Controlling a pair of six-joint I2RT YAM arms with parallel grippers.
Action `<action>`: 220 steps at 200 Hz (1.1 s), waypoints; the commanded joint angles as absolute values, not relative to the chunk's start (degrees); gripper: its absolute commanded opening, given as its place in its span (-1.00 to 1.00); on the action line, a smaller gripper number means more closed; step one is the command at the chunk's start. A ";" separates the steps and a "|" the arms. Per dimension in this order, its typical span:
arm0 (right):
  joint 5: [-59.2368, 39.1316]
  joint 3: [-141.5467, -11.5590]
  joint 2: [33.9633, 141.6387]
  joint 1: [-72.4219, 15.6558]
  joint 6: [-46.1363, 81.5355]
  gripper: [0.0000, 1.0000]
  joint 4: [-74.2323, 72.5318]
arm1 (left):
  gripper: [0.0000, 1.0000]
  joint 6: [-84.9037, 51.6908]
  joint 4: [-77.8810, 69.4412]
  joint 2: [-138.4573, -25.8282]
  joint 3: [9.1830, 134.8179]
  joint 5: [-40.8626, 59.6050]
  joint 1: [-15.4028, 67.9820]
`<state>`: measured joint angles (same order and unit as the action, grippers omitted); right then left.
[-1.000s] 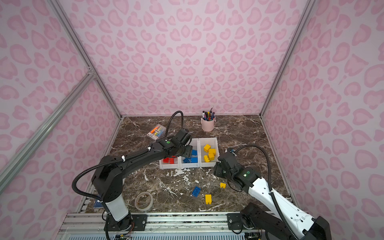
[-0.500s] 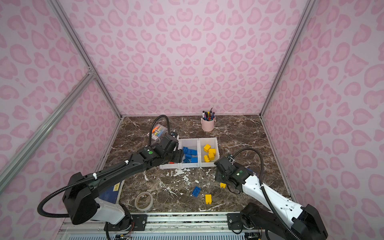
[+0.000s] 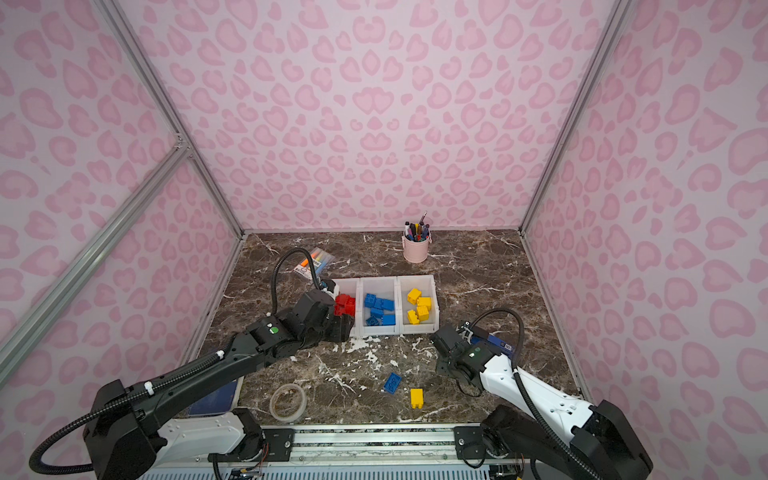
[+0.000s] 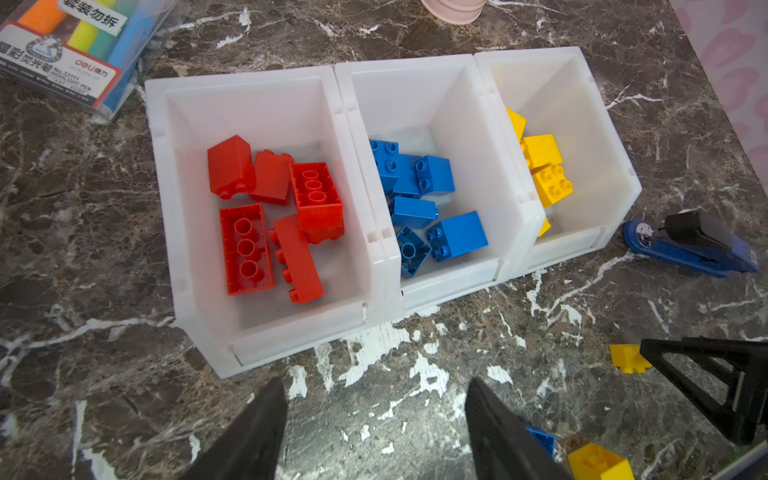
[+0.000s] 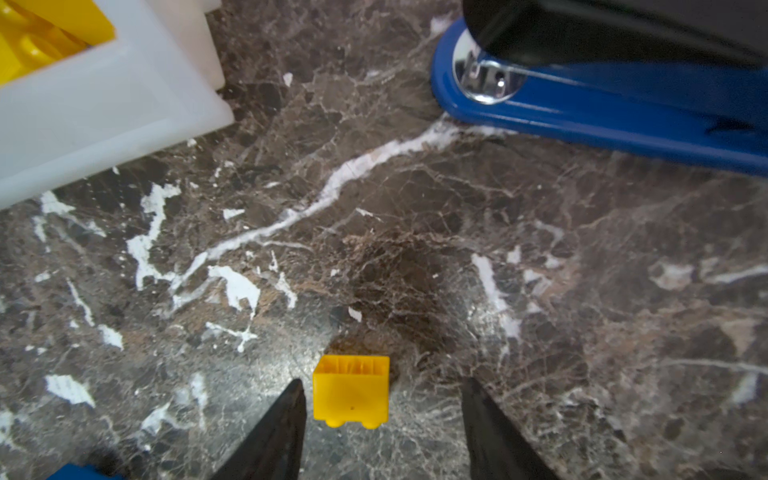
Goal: Sort the legos into containers by color
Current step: 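Grasp a small yellow brick near the stapler with the right gripper while the left withdraws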
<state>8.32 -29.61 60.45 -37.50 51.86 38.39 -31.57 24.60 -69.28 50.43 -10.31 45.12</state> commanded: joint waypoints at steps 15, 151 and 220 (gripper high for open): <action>7.14 -28.74 62.16 -37.54 52.82 0.16 35.38 | 0.40 -34.00 22.23 -67.98 48.43 -9.40 45.46; 8.09 -29.39 67.20 -40.40 53.89 -0.23 33.64 | 0.41 -35.57 22.41 -67.94 46.90 -10.28 47.27; 9.40 -34.08 66.91 -40.73 51.91 -0.32 36.68 | 0.41 -35.68 23.02 -67.08 46.76 -10.89 47.53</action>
